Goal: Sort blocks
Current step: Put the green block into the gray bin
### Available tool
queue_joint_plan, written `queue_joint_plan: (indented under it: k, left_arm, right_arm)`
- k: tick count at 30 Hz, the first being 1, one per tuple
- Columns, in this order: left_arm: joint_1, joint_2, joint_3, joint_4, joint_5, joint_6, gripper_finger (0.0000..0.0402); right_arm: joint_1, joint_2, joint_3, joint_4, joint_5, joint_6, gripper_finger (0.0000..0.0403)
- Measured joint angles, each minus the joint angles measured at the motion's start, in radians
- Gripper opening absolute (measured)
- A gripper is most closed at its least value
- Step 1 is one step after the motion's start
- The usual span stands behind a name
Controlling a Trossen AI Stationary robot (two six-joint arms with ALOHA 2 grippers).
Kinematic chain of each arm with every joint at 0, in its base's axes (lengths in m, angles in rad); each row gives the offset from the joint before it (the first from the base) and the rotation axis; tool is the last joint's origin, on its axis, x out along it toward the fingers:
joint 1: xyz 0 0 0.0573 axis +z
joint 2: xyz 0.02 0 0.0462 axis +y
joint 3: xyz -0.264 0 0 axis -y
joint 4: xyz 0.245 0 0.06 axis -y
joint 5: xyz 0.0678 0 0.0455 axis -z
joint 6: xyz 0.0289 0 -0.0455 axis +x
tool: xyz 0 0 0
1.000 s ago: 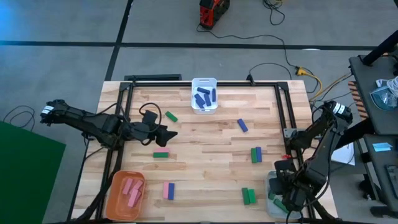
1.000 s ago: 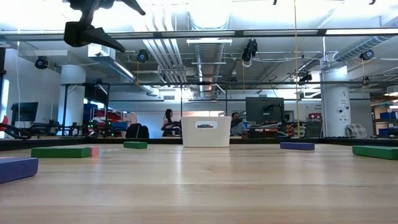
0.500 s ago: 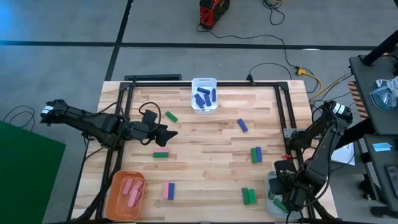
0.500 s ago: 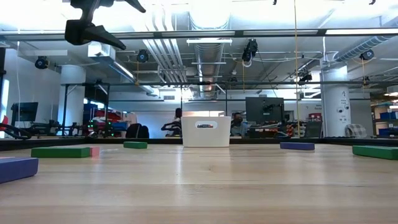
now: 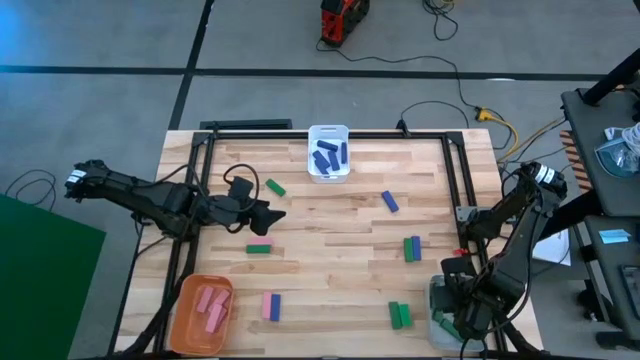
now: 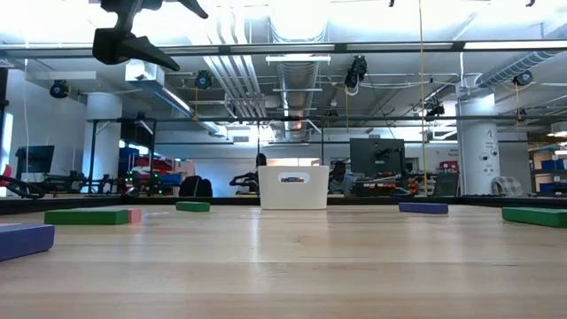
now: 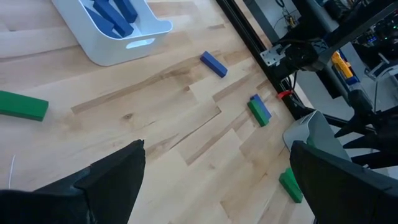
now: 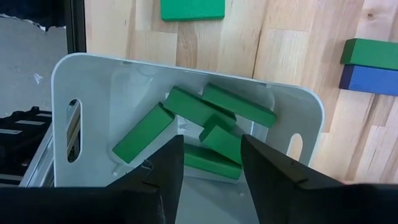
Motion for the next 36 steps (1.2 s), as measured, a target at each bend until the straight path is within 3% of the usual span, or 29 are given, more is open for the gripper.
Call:
queue_joint_plan:
  k: [9,19,25,32,36]
  left_arm:
    - [0.000,0.000,0.000,0.001,0.000,-0.002,0.0370]
    - [0.000,0.000,0.000,0.002,0.001,-0.006,0.0370]
    - [0.019,0.003,0.018,-0.020,0.120,0.005,0.0370]
    - [0.055,0.039,0.133,-0.348,0.097,0.006,0.0370]
    - [0.108,0.076,0.213,-0.526,0.104,0.216,0.0370]
  right_arm:
    - [-0.073,0.000,0.031,-0.002,0.035,0.008,0.0160]
    - [-0.327,0.000,0.080,-0.003,0.099,-0.136,0.0150]
    - [-0.485,0.000,0.109,0.010,0.110,-0.201,0.0160]
    - [-0.687,0.000,0.144,0.129,0.108,-0.327,0.0171]
    - [-0.785,0.000,0.167,0.224,0.108,-0.394,0.0173]
